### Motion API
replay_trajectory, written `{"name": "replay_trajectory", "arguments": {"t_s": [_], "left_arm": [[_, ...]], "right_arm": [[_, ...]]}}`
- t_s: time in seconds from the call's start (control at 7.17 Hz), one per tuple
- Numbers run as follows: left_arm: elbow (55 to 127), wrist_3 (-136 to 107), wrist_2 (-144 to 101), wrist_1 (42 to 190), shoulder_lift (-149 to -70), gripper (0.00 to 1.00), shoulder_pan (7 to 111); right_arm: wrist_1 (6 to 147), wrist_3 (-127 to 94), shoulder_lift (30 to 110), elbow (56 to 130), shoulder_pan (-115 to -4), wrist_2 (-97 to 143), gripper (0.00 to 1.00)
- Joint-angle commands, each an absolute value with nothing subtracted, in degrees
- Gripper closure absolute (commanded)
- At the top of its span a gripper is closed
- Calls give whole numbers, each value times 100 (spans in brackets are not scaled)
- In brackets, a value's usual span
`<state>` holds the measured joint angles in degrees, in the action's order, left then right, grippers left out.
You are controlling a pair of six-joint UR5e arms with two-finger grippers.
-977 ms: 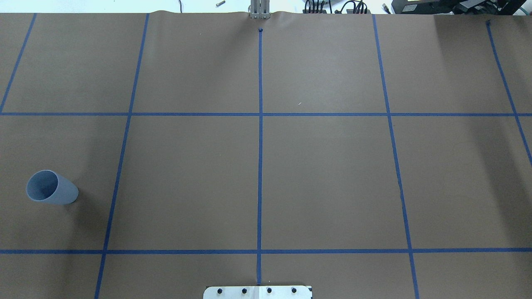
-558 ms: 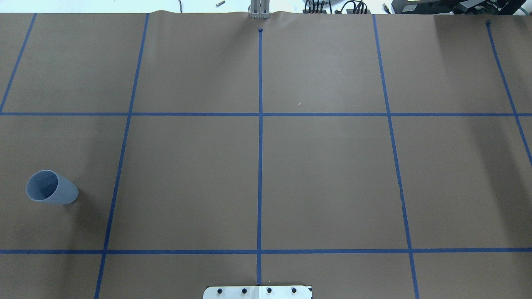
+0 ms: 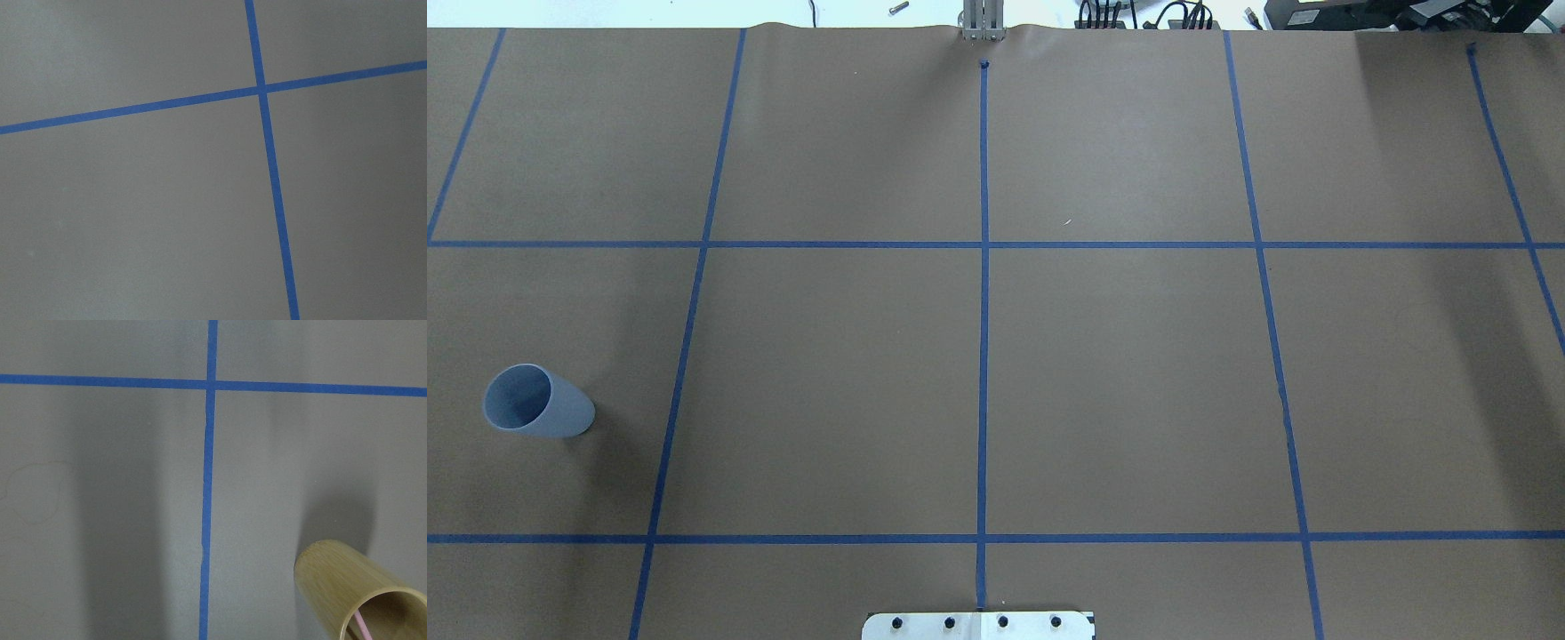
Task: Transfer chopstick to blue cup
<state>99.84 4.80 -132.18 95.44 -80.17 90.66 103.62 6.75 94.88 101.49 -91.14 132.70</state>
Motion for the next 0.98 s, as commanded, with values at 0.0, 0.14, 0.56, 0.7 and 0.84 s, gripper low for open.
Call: {"name": "replay_trajectory", "arguments": {"t_s": [0.0,0.14,0.56,0.7,0.84], "left_arm": [[9932,501,-13289,9615,-8033,2,9062],[9966,501,-13437,9615,-8024,2,9070],[9862,448,-13694,9554,-8714,2,8992],[9922,440,-13676,9562,-8823,2,8869],[9827,170,-13580,9380,-9042,2,8607]], "right_arm": [[10354,624,9475,10221,-9114,13219,0],[10354,607,9379,10196,-9114,13227,0],[10345,668,9176,10187,-9106,13219,0],[10327,572,9184,10160,-9105,13332,0],[10301,493,9132,10204,-9105,13342,0]]}}
